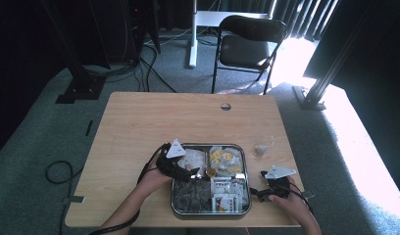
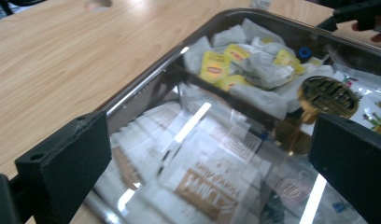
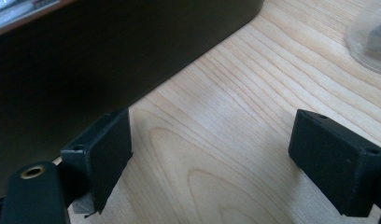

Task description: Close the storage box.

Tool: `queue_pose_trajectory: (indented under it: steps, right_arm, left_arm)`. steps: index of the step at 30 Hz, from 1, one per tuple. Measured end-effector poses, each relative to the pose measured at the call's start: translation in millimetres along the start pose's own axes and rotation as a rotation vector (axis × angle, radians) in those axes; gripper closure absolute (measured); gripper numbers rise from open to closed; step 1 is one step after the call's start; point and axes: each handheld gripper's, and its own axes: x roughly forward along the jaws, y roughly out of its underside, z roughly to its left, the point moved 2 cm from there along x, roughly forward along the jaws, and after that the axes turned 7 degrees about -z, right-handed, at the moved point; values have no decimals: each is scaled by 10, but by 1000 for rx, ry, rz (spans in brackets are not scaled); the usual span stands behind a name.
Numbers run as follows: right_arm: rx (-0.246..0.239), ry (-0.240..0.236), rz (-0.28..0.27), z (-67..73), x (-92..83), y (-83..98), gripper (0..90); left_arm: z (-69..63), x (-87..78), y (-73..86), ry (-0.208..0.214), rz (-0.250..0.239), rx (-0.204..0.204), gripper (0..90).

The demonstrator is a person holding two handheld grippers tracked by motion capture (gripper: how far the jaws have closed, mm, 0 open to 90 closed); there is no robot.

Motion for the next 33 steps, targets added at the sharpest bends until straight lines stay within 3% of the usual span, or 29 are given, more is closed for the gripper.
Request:
queue_pose_trajectory:
  steps: [7, 19, 33]
  right_arm:
    - [-1, 0, 0, -1, 0, 0, 127]
    - [-1, 0, 1, -1, 0, 0, 127]
    - [0, 1, 0, 0, 0, 1, 127]
  left_arm:
    - [154, -165, 121, -59, -23, -36, 0]
    - [404, -428, 383, -119, -41, -72, 0]
    - [683, -713, 773, -204, -27, -136, 0]
